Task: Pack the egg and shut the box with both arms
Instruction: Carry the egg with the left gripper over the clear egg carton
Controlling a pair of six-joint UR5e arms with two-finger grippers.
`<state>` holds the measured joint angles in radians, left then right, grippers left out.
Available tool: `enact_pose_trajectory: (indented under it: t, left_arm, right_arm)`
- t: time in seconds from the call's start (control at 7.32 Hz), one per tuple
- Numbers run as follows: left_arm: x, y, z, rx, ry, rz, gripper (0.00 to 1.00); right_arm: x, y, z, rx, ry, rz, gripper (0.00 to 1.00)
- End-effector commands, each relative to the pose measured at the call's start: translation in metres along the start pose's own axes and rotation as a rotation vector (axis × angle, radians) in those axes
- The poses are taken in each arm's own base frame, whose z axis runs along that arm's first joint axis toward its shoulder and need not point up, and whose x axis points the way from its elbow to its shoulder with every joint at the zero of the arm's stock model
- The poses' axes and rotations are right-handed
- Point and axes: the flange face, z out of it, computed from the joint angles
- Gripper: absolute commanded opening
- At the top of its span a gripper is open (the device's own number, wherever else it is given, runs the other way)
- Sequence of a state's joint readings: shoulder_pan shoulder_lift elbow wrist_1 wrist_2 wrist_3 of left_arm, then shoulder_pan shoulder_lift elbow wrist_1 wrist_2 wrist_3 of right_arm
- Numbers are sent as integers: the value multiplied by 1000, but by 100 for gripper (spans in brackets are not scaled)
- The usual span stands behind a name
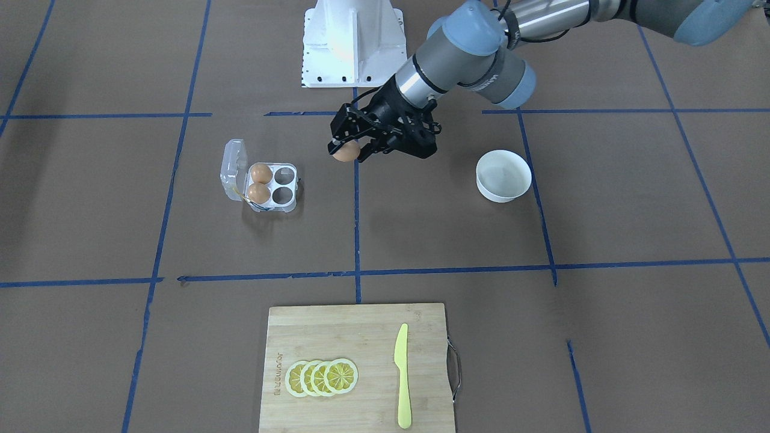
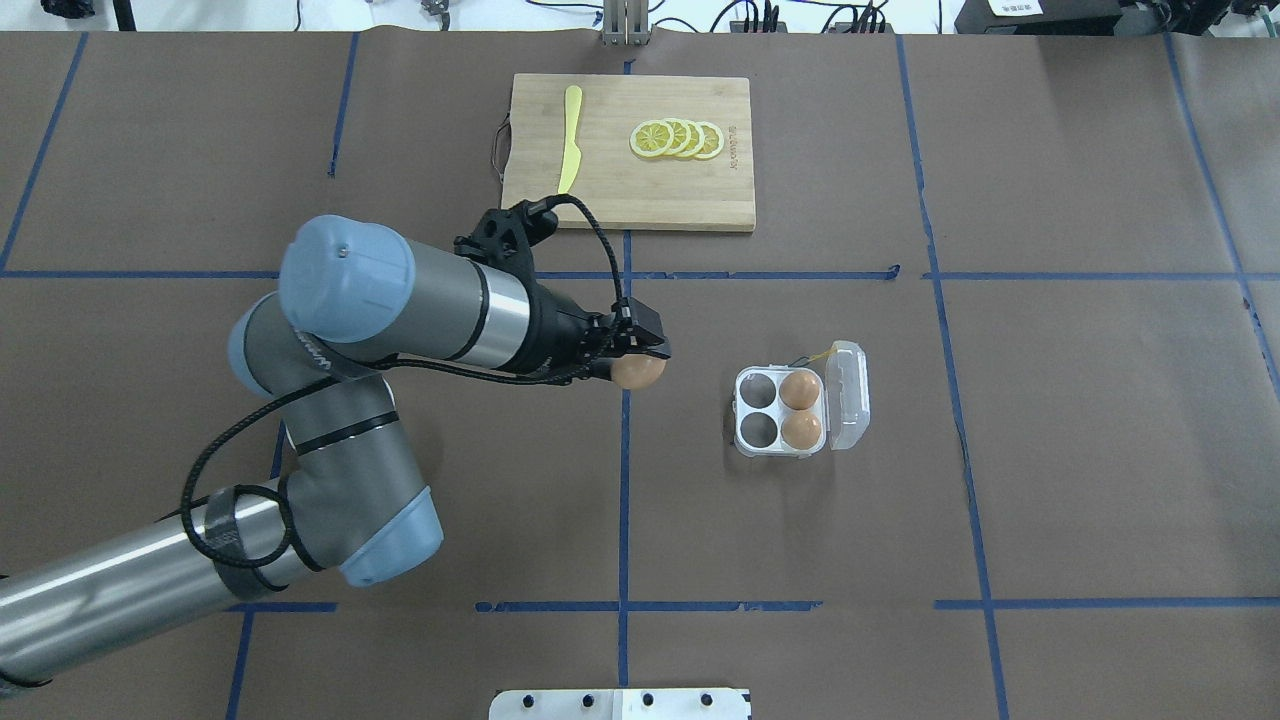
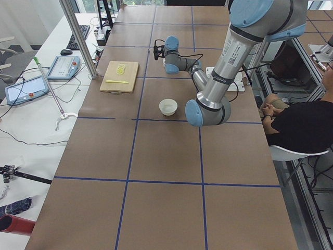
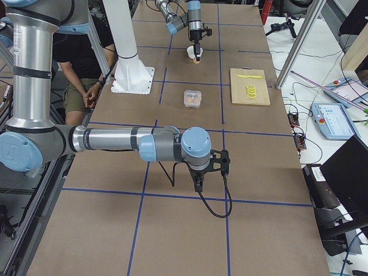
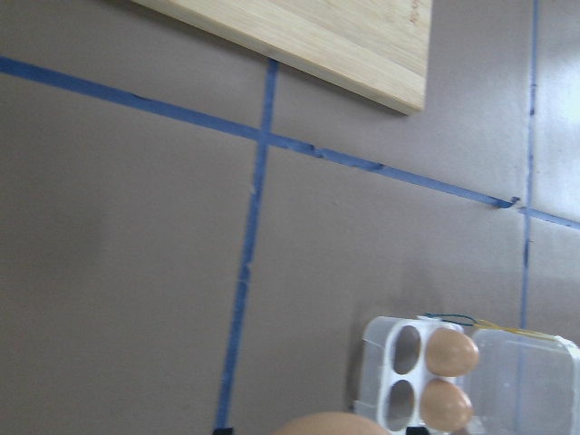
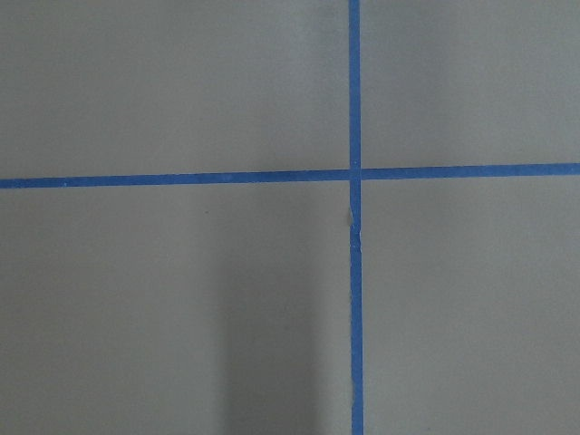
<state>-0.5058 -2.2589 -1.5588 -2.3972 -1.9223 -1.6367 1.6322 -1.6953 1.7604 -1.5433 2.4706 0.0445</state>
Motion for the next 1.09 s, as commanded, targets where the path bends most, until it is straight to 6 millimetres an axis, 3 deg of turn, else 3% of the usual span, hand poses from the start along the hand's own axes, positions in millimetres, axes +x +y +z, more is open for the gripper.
enact_pose_trajectory:
  t: [0.0, 0.27, 0.55, 0.68, 0.82, 0.96]
  left_arm:
    - [24, 33, 70, 65, 100, 6, 0]
    - [18, 59, 115, 61, 106, 4, 0]
    - [23, 57, 128, 67, 92, 2, 0]
    - [23, 53, 127, 72, 92, 0, 13]
    - [23, 44, 124, 84, 92, -2, 59]
    - [18, 31, 119, 96, 82, -30, 89]
  right_arm:
    - [-1, 0, -1, -1, -4, 2, 100]
    - [0, 1, 1, -7, -14, 9, 100]
    - [1, 5, 2, -10, -20, 13, 100]
    - [2, 5, 3, -11, -22, 14, 100]
    - [1, 5, 2, -10, -22, 13, 100]
    - [1, 5, 3, -9, -22, 12, 100]
